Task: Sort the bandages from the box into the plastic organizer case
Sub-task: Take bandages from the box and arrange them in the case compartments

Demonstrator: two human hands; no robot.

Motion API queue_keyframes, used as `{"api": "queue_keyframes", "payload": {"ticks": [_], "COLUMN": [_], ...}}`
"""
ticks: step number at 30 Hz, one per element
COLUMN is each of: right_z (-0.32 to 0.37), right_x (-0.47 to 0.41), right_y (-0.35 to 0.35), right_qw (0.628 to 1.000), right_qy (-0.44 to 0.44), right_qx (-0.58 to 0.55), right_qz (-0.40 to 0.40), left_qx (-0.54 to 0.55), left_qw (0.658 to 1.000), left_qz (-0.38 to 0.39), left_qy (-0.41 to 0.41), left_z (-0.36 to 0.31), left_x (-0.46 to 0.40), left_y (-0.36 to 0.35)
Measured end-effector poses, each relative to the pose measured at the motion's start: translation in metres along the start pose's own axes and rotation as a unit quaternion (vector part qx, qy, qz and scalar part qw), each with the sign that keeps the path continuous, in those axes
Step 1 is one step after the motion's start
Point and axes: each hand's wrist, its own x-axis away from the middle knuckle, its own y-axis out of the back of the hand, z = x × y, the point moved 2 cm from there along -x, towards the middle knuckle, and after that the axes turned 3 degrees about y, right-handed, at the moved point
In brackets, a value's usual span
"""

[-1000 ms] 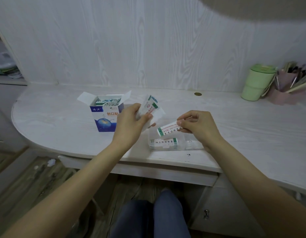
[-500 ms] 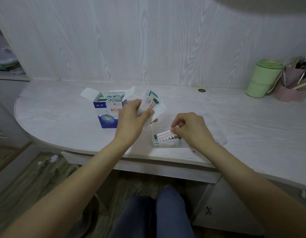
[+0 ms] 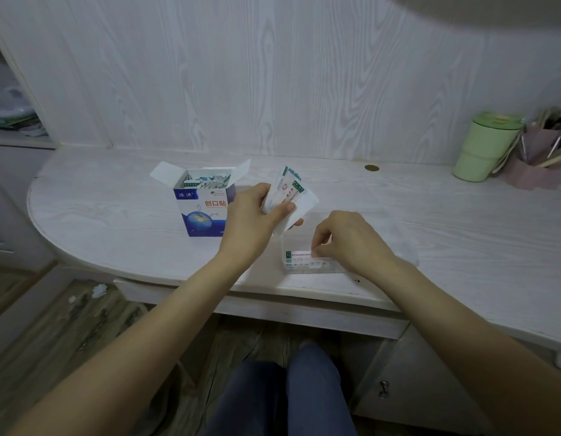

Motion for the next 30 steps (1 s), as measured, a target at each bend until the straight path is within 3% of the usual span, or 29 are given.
{"api": "queue_keyframes", "payload": {"ticks": [2, 4, 6, 10, 13, 15, 18, 22, 23, 25, 30], "right_z": [0.000, -0.002, -0.002, 0.000, -0.004, -0.006, -0.009, -0.008, -0.010, -0.013, -0.025], "right_x": [0.000, 0.001, 0.001, 0.000, -0.001, 0.000, 0.001, 0.003, 0.003, 0.003, 0.006], "right_y": [0.009, 0.025, 0.036, 0.039, 0.034, 0.033, 0.033, 0.032, 0.031, 0.029, 0.024], "right_qw": [0.990, 0.937, 0.898, 0.916, 0.897, 0.861, 0.765, 0.669, 0.664, 0.692, 0.850], "right_qy": [-0.024, -0.074, -0.103, -0.090, -0.102, -0.104, -0.103, -0.115, -0.122, -0.126, -0.113], "right_qx": [-0.134, -0.328, -0.421, -0.387, -0.420, -0.485, -0.621, -0.729, -0.731, -0.702, -0.509], "right_qz": [-0.046, -0.095, -0.076, -0.057, -0.091, -0.111, -0.137, -0.090, -0.095, -0.110, -0.077], "left_qx": [0.015, 0.028, 0.033, 0.060, 0.066, 0.073, 0.096, 0.089, 0.092, 0.070, 0.025], "left_qw": [1.000, 1.000, 0.999, 0.998, 0.997, 0.997, 0.995, 0.996, 0.996, 0.998, 0.999], "left_qz": [0.002, 0.002, 0.009, 0.033, 0.031, 0.026, 0.024, 0.027, 0.023, 0.003, -0.035], "left_qy": [0.005, 0.007, 0.006, 0.001, -0.007, -0.012, -0.005, -0.006, -0.004, -0.004, 0.003], "left_z": [0.000, 0.000, 0.000, -0.004, -0.007, -0.009, -0.010, -0.011, -0.011, -0.008, 0.000], "left_x": [-0.001, -0.001, 0.000, 0.003, 0.003, 0.002, 0.003, 0.003, 0.004, 0.003, 0.002], "left_y": [0.000, 0.000, -0.001, -0.006, -0.007, -0.006, -0.003, -0.003, -0.002, -0.001, 0.004]}}
